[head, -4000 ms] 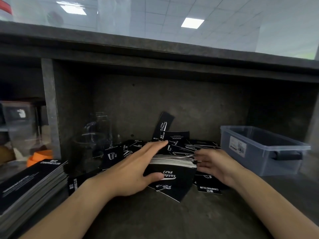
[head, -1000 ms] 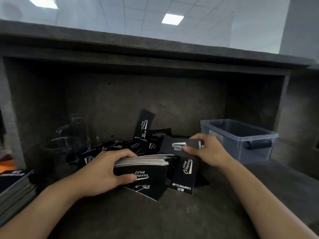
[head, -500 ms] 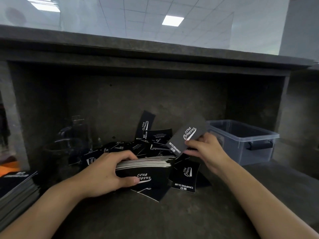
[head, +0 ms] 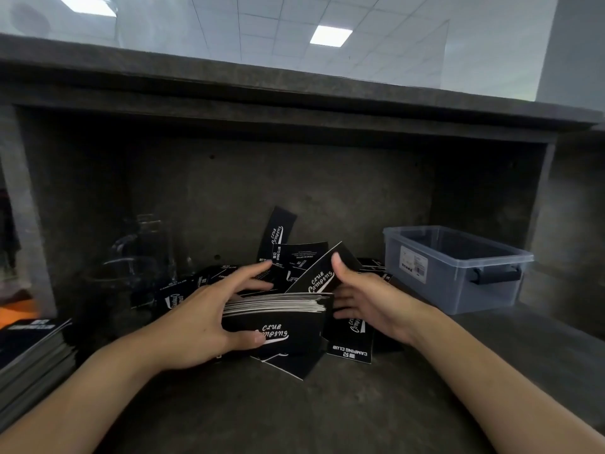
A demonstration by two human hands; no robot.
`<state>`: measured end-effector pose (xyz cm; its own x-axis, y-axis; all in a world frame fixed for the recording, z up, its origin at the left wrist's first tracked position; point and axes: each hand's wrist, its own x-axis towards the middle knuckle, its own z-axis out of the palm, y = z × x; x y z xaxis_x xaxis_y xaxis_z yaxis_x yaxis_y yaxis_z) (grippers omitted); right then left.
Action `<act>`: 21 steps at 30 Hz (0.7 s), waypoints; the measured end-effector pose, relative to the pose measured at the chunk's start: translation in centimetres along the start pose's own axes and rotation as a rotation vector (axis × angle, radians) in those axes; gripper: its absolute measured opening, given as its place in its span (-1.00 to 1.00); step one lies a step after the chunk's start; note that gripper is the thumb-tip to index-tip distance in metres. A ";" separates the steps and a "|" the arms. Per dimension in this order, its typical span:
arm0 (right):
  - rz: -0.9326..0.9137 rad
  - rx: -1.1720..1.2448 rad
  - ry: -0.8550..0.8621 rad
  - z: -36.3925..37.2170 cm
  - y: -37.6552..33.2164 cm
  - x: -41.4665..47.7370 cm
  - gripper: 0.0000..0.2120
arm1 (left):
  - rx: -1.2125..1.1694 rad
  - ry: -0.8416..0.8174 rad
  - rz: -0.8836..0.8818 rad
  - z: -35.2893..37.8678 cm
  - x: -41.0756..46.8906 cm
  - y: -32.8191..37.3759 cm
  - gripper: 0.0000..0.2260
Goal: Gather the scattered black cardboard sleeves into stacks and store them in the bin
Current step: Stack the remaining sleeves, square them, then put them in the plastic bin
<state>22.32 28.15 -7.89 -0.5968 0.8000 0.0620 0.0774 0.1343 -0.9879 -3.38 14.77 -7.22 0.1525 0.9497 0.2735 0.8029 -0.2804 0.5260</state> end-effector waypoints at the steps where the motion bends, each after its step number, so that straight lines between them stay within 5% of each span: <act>1: -0.054 0.008 0.036 0.1 -0.1 0.1 -0.46 | -0.012 -0.003 0.008 0.0 0.0 0.0 -0.15; 5: -0.323 0.010 0.140 -0.1 -0.3 -0.3 -0.74 | -0.033 0.014 0.031 0.1 0.0 0.1 -0.21; 9: -0.180 0.145 0.037 0.6 -0.2 -0.3 -0.68 | -0.072 0.029 0.029 0.1 -0.1 0.3 -0.16; 13: 0.035 -0.400 0.075 2.3 -0.8 -1.3 -0.39 | -0.104 0.007 0.033 0.3 -0.1 0.5 -0.18; 17: -0.197 -0.609 0.346 0.1 -1.2 -1.4 -0.54 | -0.042 0.010 0.048 0.2 0.0 0.5 -0.30; 19: -0.057 -0.817 0.300 -1.8 -1.2 -1.4 -0.45 | 0.007 0.013 0.037 0.1 0.0 0.2 -0.36; 21: 0.215 -1.031 0.151 -2.6 -1.2 -1.6 -0.15 | 0.029 0.005 0.025 -0.1 0.2 0.0 -0.43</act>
<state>25.27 28.22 -6.48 -0.3907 0.9204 -0.0128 0.8506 0.3557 -0.3872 -3.40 14.92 -7.13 0.1703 0.9416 0.2905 0.8154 -0.3002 0.4950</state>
